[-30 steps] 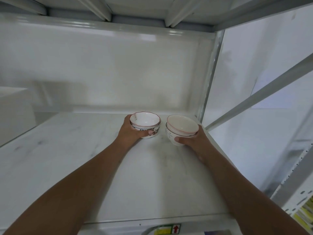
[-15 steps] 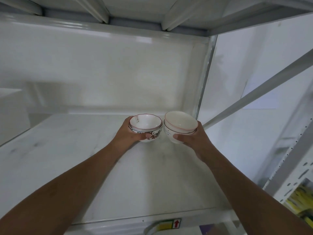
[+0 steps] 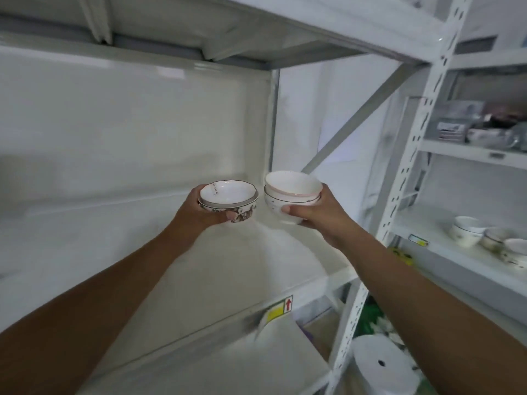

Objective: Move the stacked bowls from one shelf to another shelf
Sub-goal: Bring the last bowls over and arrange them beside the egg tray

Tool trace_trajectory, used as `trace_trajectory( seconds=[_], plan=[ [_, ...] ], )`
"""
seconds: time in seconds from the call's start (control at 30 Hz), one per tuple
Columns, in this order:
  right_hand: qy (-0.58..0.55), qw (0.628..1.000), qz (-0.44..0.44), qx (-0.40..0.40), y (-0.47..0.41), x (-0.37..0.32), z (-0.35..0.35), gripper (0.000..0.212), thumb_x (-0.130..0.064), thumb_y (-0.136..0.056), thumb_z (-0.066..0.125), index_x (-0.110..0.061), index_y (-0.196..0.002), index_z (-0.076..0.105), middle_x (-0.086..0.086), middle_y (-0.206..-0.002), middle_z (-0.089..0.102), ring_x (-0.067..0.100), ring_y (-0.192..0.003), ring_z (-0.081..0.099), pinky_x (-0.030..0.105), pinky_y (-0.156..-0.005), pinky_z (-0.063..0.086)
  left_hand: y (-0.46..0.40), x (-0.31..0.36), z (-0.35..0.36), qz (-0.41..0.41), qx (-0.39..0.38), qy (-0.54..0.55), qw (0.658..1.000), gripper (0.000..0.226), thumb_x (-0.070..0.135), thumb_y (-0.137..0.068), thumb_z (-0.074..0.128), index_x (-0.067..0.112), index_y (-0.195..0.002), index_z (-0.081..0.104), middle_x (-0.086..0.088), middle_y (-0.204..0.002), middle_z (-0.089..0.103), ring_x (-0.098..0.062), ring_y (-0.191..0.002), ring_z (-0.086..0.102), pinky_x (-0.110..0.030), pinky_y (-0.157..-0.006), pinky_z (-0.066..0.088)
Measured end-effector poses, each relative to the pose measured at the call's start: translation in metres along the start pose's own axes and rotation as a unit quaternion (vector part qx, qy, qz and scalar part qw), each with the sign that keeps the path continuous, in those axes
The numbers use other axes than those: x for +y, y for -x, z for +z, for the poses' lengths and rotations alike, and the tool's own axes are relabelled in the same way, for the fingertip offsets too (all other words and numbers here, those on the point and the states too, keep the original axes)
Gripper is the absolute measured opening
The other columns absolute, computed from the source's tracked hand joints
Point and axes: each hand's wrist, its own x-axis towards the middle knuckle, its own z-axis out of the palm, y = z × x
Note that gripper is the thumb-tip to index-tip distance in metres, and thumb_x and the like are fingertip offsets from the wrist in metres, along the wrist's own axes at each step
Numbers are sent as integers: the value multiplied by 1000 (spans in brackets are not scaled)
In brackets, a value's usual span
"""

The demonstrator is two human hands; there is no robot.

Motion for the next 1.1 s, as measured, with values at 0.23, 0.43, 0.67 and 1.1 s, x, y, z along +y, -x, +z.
trace_trajectory(
  seconds=[0.23,0.43,0.67,1.1],
  plan=[
    [22,995,24,91,73,-24,-36,55,-9,-74,86,-22,-123,66,4,-113,75,27,-112,68,53,-89,54,10,13,62,-17,-90,61,994,90,29,-48,89,19,-130,52,-5,-121,68,-20,-105,66,-32,-76,55],
    [58,986,31,154,134,-45,-94,53,-5,-71,86,-19,-119,68,8,-109,76,24,-103,72,47,-83,58,14,33,139,-17,-162,126,979,97,24,-45,87,16,-133,48,-9,-125,64,-24,-110,65,-34,-74,60],
    [80,971,37,220,199,-64,-163,59,-3,-75,83,-19,-128,63,4,-113,74,20,-106,70,41,-79,60,19,41,229,-32,-246,148,958,100,24,-44,90,19,-135,48,-9,-130,62,-28,-119,61,-48,-91,55],
    [71,932,41,353,283,-48,-279,55,-1,-76,82,-20,-125,64,3,-117,74,25,-113,68,50,-91,57,28,36,398,-67,-320,180,928,97,25,-43,90,21,-131,50,-6,-128,62,-24,-114,63,-45,-89,56]
  ],
)
